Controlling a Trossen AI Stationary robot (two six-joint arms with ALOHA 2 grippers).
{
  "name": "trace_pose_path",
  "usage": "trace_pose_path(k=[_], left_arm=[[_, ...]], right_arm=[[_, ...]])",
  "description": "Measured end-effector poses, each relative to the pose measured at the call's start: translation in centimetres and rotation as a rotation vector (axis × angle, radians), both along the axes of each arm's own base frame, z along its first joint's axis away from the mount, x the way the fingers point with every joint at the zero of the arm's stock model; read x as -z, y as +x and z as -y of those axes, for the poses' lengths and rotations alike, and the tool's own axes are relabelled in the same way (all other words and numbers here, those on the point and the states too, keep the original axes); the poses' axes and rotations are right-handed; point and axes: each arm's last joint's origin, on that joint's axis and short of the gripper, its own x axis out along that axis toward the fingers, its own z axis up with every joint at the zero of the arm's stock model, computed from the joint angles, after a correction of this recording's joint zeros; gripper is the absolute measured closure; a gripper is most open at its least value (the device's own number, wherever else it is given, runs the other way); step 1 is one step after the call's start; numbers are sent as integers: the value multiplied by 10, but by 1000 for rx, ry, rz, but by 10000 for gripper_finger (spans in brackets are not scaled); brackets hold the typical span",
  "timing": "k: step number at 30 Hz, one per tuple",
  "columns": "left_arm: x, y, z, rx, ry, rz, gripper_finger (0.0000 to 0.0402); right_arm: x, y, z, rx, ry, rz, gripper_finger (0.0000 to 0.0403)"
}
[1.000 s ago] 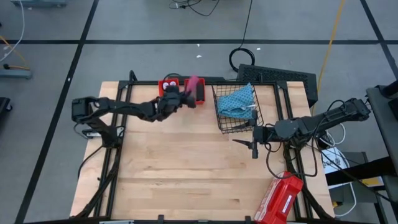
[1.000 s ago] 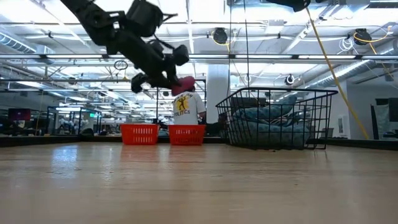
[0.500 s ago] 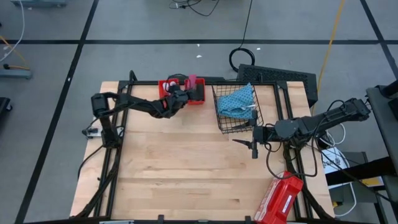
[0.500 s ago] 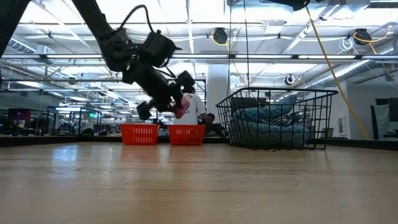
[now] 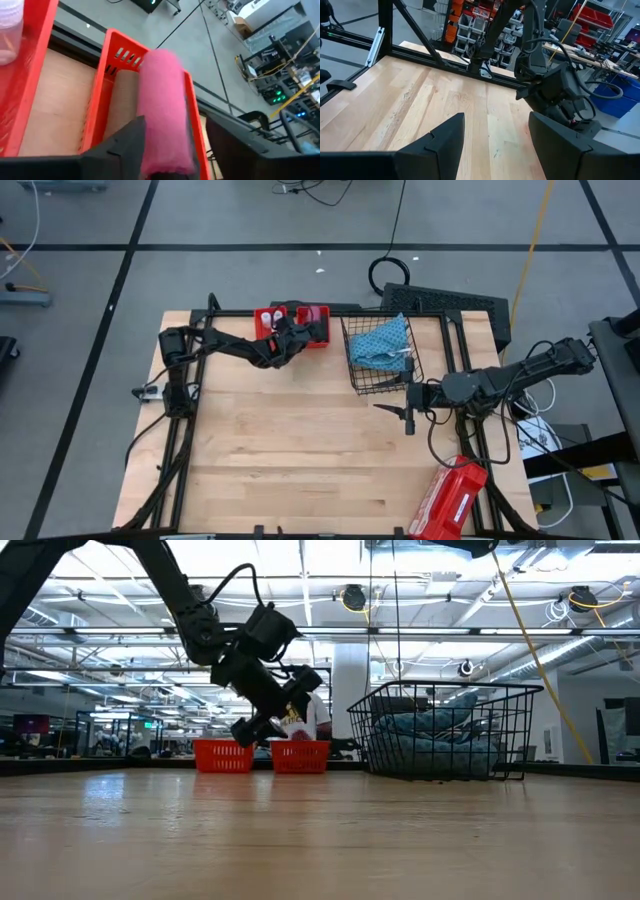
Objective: Pick & Place Medicine items
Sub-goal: Put the pink bandage into the right orange basket, then return to Home Position
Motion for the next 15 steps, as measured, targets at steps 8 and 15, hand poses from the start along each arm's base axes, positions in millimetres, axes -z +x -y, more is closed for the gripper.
trace_pose_path(k=[8, 15], left_arm=[[-11, -3, 3, 181, 60, -167, 139], [-110, -43, 24, 716, 281, -313, 135]], right_arm=[[0, 0, 0, 5, 40, 2, 193], [0, -2, 1, 26, 157, 1, 193]])
